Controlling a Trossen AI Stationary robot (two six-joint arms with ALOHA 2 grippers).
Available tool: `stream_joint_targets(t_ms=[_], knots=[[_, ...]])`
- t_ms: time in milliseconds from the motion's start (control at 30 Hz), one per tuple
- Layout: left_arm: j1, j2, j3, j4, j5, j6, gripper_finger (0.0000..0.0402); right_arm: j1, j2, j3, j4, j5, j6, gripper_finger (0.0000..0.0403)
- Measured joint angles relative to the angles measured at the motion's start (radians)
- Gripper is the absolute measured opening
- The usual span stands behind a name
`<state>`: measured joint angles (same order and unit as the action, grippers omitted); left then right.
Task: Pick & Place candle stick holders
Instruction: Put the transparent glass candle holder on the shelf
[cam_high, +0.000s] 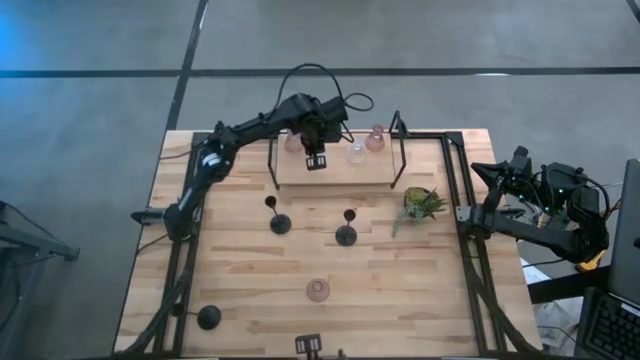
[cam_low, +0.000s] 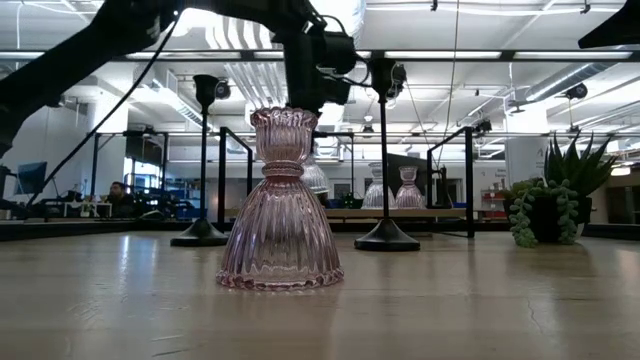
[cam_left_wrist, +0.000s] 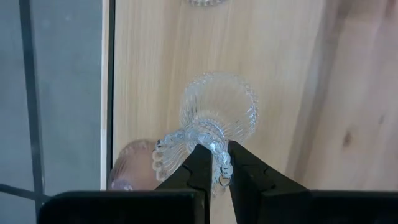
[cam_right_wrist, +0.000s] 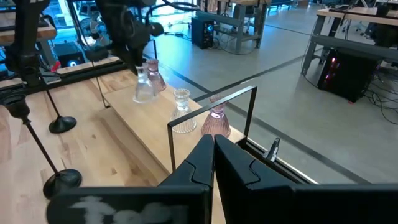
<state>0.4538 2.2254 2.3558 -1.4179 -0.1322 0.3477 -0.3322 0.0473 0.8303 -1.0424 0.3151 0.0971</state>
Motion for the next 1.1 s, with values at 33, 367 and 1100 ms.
stream_joint_targets(t_ms=[33,367,1100], knots=[[0.001,0.007,0.0,0.009,0.0,0.0,0.0034,0.0,0.0,0.0,0.0,0.0,0.0,0.0008],[0.039,0.047,-0.002,0.031,-0.025,0.016,0.0034,0.0,0.0,0.0,0.0,0.0,0.0,0.0008],[0.064,0.045,-0.065,0.078,-0.019,-0.003,0.0034,0.0,0.0,0.0,0.0,0.0,0.0,0.0008]])
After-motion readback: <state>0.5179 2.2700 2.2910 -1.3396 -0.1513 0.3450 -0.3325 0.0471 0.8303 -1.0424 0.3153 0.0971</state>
